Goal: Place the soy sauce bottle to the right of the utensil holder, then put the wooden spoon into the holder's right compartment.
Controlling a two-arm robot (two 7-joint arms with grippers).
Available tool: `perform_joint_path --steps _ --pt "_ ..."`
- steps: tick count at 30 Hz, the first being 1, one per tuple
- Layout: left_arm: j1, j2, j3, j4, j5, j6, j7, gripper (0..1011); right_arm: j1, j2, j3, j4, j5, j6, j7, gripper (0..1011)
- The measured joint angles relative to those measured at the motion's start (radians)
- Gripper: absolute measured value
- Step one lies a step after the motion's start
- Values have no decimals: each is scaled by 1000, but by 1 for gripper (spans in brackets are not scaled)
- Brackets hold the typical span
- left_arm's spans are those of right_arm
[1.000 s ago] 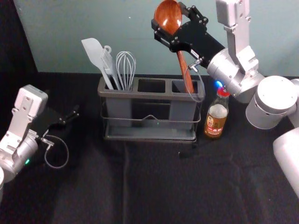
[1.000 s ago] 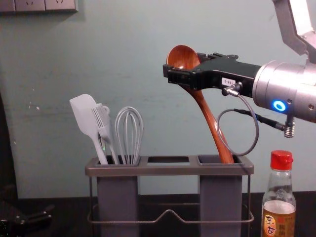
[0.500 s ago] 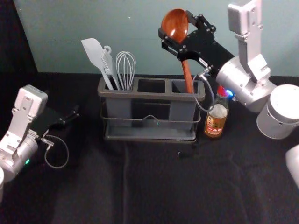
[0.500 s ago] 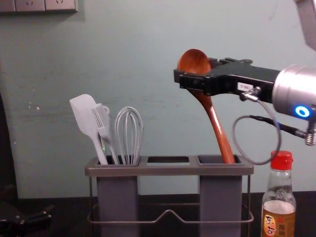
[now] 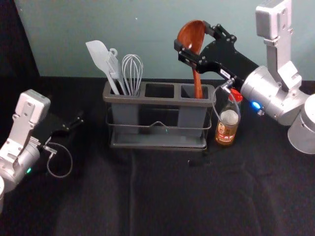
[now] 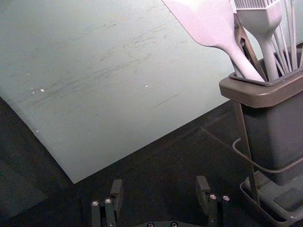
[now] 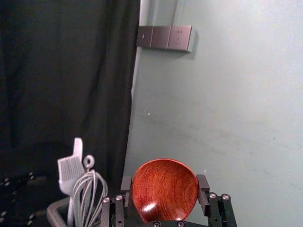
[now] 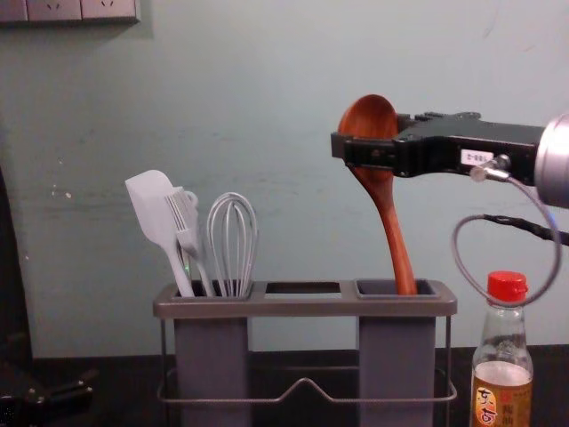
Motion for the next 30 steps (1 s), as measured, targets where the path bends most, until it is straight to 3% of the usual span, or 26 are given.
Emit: perform_joint_path --steps 15,30 --pt "0 0 0 0 0 0 0 1005 -31 84 -3 -60 73 126 20 836" --pt "0 0 0 0 0 0 0 1005 -45 99 -32 -31 101 139 5 836"
